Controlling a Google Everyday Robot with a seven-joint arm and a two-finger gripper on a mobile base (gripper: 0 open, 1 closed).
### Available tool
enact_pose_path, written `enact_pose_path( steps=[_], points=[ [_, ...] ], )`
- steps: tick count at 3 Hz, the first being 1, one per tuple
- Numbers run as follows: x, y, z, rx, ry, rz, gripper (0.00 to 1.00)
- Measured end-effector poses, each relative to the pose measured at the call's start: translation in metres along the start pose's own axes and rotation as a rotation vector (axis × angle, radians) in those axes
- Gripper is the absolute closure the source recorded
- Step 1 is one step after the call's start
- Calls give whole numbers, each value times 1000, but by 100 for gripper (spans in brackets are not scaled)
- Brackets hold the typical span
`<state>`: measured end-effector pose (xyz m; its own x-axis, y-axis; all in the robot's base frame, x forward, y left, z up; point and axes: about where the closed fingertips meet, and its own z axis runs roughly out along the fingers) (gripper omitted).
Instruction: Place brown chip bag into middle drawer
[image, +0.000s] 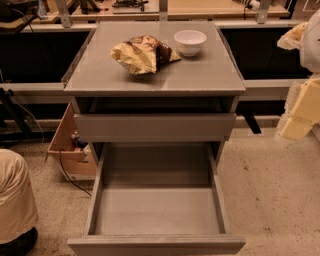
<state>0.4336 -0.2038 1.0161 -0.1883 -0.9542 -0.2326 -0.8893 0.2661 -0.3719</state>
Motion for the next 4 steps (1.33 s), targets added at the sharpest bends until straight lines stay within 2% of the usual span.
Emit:
enact_pose_path(
  steps=[1,2,3,4],
  points=[
    [0,0,0,0,0,0,0],
    [-12,-9,12,-3,-38,-6,0],
    [-41,-38,49,4,-125,-3,0],
    [-90,-97,100,64,-251,3,0]
  ],
)
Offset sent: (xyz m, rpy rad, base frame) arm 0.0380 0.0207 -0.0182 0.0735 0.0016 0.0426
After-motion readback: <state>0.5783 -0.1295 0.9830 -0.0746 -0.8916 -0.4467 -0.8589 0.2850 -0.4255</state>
